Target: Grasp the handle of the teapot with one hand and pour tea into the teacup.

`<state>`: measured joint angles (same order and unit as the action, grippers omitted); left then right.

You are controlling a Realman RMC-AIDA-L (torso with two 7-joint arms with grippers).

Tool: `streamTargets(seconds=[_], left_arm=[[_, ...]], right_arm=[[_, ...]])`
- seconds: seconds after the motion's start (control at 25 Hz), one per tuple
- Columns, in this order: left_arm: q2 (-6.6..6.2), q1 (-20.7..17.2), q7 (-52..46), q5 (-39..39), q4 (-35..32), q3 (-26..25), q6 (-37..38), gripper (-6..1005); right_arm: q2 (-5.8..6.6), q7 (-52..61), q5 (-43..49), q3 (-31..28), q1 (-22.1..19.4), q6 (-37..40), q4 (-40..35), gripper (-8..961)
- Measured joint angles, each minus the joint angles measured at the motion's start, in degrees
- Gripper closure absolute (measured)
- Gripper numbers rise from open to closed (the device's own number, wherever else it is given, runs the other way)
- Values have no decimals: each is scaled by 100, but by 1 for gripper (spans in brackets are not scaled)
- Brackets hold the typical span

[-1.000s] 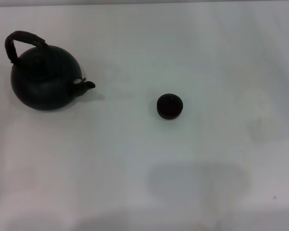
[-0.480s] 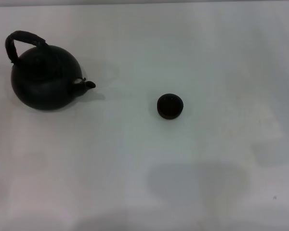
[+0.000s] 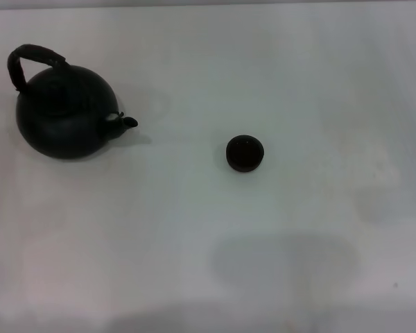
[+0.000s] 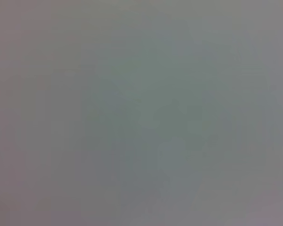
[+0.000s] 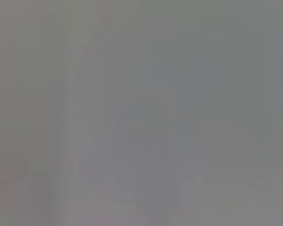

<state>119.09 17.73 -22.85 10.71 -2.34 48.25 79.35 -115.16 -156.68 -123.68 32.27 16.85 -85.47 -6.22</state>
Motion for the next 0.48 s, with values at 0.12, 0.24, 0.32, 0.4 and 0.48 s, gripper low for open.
streamTargets(seconds=[0.12,0.24,0.32,0.4,0.48], left_arm=[[16,-22,-4,-19,-17,-2,68,198],[18,-25,10,-47,9,-1,82,198],[15,-32,32,-53,3,0,86,198],[8,-54,9,-96,-30,0,105,199],[4,-53,2,-111,-30,0,105,199]], right_arm=[[-7,19,-7,-230,114,-18,-5,113],[-14,59,-14,-488,205,-17,91,112],[-19,45,-16,-552,242,55,166,112],[-19,31,-30,-560,253,139,197,112],[-17,17,-51,-564,272,178,191,112]])
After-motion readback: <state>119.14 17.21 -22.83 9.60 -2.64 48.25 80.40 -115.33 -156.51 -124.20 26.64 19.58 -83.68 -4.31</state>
